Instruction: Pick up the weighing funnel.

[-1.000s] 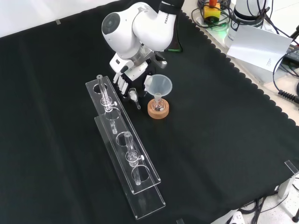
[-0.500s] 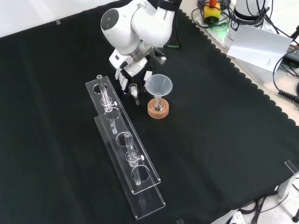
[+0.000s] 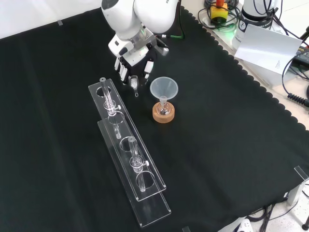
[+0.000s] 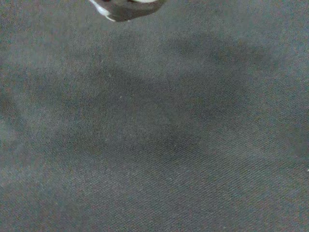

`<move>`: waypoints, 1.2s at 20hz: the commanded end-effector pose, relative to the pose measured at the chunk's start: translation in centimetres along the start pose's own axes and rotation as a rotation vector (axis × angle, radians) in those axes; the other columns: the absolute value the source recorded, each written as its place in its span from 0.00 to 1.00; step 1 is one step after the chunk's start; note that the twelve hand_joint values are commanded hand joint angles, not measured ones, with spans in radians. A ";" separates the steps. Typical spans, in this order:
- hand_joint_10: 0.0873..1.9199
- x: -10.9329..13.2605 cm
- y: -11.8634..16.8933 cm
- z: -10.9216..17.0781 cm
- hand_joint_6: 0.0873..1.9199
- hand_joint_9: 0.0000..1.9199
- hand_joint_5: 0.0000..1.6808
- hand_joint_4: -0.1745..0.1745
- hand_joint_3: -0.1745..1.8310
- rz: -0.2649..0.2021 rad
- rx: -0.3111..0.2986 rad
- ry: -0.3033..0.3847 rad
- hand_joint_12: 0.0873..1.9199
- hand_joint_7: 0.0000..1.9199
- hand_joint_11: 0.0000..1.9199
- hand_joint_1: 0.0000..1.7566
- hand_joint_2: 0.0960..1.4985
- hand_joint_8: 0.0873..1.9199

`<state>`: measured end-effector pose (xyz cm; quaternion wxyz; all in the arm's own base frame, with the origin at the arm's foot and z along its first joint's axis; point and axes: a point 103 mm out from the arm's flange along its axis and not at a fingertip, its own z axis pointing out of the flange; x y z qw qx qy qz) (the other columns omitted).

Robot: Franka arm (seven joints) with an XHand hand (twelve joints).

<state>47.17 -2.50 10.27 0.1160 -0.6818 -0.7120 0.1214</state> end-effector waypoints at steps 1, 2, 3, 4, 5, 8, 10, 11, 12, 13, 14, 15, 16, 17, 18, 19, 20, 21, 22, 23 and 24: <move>0.14 -1.2 -1.9 -1.9 0.39 0.63 0.66 0.94 0.01 0.003 -0.016 -0.043 0.56 0.59 0.39 0.61 0.73 0.24; 0.14 -1.3 -2.1 -2.3 0.39 0.63 0.66 0.94 0.01 0.000 -0.015 -0.057 0.56 0.59 0.39 0.61 0.73 0.24; 0.14 -1.4 -2.4 -2.7 0.39 0.63 0.66 0.94 0.01 0.000 -0.012 -0.072 0.56 0.59 0.39 0.61 0.73 0.24; 0.14 -1.5 -2.8 -3.1 0.39 0.63 0.66 0.94 0.01 0.000 -0.011 -0.086 0.56 0.59 0.39 0.61 0.73 0.24; 0.14 -1.6 -3.1 -3.6 0.39 0.63 0.67 0.94 0.01 0.000 -0.010 -0.101 0.56 0.59 0.39 0.61 0.73 0.23; 0.14 -1.9 -4.4 -5.3 0.38 0.64 0.67 0.93 0.00 0.002 -0.002 -0.147 0.55 0.59 0.40 0.62 0.73 0.23; 0.13 -1.8 -5.3 -6.4 0.38 0.64 0.67 0.91 0.00 -0.007 -0.008 -0.180 0.55 0.59 0.41 0.62 0.73 0.23; 0.13 -1.8 -5.8 -6.8 0.38 0.64 0.67 0.90 0.00 -0.009 -0.011 -0.181 0.55 0.59 0.42 0.62 0.73 0.22; 0.13 -1.8 -6.2 -7.2 0.38 0.64 0.67 0.89 0.00 -0.010 -0.006 -0.178 0.54 0.60 0.42 0.62 0.73 0.22; 0.13 -1.8 -6.6 -7.4 0.38 0.64 0.68 0.89 0.00 -0.009 -0.005 -0.182 0.54 0.60 0.42 0.62 0.73 0.22; 0.12 -1.9 -7.0 -7.8 0.38 0.64 0.68 0.89 0.00 -0.004 0.003 -0.190 0.54 0.60 0.42 0.62 0.73 0.22; 0.12 -1.9 -7.3 -8.1 0.37 0.65 0.68 0.89 0.00 -0.001 0.008 -0.196 0.54 0.60 0.43 0.62 0.73 0.22; 0.12 -1.9 -7.6 -8.4 0.37 0.65 0.68 0.89 0.00 -0.002 0.013 -0.206 0.53 0.60 0.43 0.62 0.73 0.21; 0.12 -1.9 -7.9 -8.7 0.37 0.65 0.68 0.89 0.00 -0.003 0.018 -0.220 0.53 0.60 0.43 0.62 0.73 0.21; 0.12 -1.8 -8.2 -9.0 0.37 0.65 0.68 0.89 0.00 -0.001 0.022 -0.235 0.53 0.60 0.43 0.62 0.73 0.21; 0.12 -1.8 -8.5 -9.2 0.37 0.65 0.68 0.89 0.00 0.001 0.028 -0.247 0.53 0.60 0.43 0.62 0.73 0.21; 0.12 -1.7 -8.7 -9.4 0.37 0.65 0.68 0.89 0.00 0.003 0.037 -0.257 0.53 0.61 0.43 0.62 0.73 0.21; 0.12 -1.7 -8.9 -9.6 0.37 0.65 0.68 0.89 0.00 0.001 0.042 -0.268 0.53 0.61 0.43 0.62 0.73 0.21; 0.12 -1.6 -9.1 -9.8 0.37 0.65 0.68 0.89 0.00 0.000 0.045 -0.277 0.53 0.61 0.43 0.62 0.73 0.21; 0.11 -1.6 -9.3 -9.9 0.37 0.65 0.68 0.89 0.00 -0.008 0.044 -0.278 0.53 0.61 0.43 0.62 0.73 0.21; 0.11 -1.6 -9.4 -10.1 0.37 0.65 0.68 0.89 0.00 -0.009 0.046 -0.276 0.53 0.61 0.44 0.62 0.73 0.21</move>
